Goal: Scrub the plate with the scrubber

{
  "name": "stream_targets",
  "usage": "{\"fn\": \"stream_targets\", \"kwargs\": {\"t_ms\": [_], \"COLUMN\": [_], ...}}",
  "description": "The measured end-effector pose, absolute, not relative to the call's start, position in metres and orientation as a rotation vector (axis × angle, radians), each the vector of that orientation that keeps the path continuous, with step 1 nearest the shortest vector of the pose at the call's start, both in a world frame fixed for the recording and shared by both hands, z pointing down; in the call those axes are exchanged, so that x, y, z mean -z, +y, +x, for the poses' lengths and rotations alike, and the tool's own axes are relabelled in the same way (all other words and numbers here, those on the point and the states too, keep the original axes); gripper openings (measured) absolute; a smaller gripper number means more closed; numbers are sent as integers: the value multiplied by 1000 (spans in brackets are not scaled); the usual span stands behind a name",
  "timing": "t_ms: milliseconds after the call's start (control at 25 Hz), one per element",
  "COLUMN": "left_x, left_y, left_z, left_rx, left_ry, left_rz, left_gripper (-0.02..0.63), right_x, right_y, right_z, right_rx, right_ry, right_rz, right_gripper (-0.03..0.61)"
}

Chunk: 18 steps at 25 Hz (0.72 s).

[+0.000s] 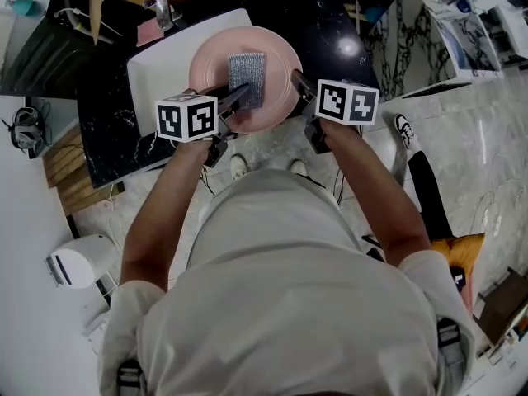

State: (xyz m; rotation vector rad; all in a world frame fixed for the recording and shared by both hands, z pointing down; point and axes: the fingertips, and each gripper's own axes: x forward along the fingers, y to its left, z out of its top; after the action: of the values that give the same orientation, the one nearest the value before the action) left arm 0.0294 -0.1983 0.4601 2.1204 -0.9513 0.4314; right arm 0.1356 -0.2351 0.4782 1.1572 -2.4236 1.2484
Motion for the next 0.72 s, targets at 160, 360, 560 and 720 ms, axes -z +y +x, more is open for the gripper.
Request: {"fn": "stream_targets", "kwargs": {"t_ms": [160,360,560,720], "left_x": [-464,-466,-460,-449], "left_y": [-198,-197,-195,-188], "left_z": [1,-38,-52,-16], "left_rx": [-448,-481,-482,-466], "left_ry": [-1012,-1114,-1156,-1077], "left_rz": [2099,2067,2065,2126], "left_gripper": [67,67,67,67], "right_x": [-482,-485,-485,-482], "right_y": [-237,-238,-240,-241], "right_z": [141,142,141,138], "right_rx": [-1251,-1257,-1249,-1252], "right_ry": [-2413,-2408,-2407,-2417], "right_rz": [1170,1175,1178,1178], "right_gripper": [25,26,26,25]}}
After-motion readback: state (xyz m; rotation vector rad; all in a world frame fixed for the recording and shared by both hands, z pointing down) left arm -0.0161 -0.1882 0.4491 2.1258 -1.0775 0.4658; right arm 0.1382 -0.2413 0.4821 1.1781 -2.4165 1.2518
